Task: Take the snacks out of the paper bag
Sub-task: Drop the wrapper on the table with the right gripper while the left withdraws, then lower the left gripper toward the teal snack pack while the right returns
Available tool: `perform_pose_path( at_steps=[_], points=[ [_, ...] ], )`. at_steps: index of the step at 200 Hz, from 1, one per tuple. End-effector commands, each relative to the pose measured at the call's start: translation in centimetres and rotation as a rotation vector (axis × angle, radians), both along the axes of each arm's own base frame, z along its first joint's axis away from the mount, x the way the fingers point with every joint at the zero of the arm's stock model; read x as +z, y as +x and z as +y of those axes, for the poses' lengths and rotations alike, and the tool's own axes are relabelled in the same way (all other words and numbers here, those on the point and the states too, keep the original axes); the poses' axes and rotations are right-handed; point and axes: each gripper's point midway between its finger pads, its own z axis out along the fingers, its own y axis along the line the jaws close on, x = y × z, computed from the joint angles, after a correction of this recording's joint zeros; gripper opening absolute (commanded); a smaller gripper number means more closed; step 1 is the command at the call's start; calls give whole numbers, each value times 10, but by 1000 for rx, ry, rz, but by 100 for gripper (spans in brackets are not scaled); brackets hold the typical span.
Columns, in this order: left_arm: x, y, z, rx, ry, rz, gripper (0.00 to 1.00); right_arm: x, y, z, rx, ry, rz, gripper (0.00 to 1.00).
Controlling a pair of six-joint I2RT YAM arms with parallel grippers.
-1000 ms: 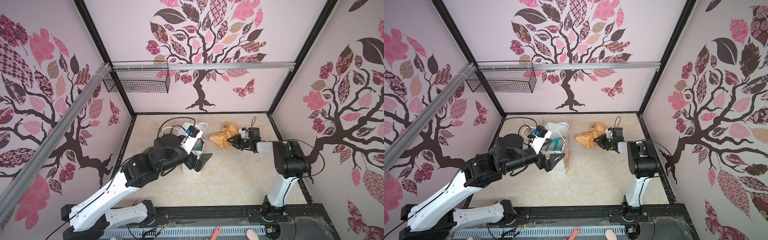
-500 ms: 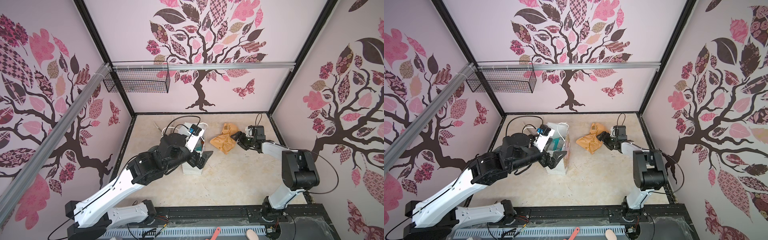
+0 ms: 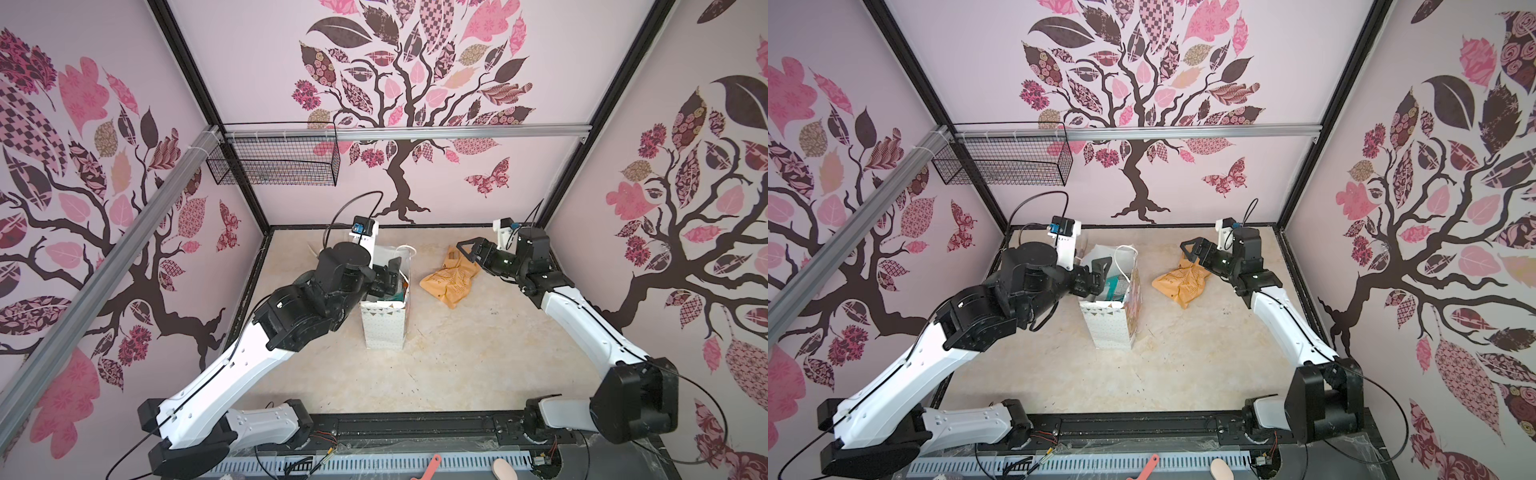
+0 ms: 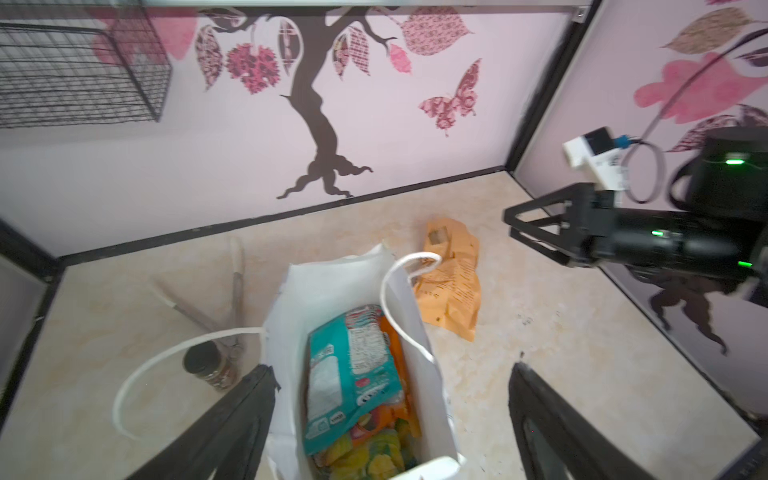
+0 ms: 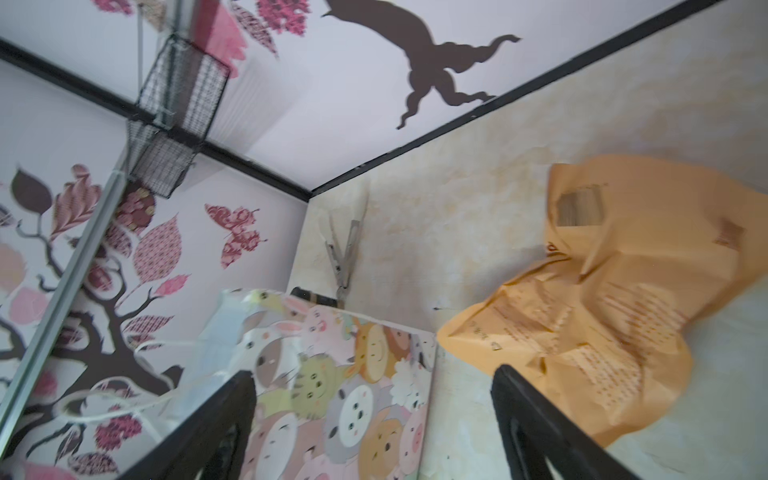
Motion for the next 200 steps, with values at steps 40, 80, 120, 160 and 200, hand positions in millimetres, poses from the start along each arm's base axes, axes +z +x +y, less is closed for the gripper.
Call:
perform_pose_path(
  at_steps=[40,80,120,160,200],
  points=[
    [-13,41,25,171,-42,134,73,96,-86,74,288,-1,-213,93],
    [-42,64,26,199,-63,262,67,128,-133,103,408,24,-294,94],
    [-76,75,7,160,-3,383,64,141,-150,102,441,45,-310,94],
    [-116,86,2,190,63,469,55,143,-159,100,462,55,-317,94],
    [-158,83,-7,173,70,563,52,139,-160,95,440,40,-317,95]
  ],
)
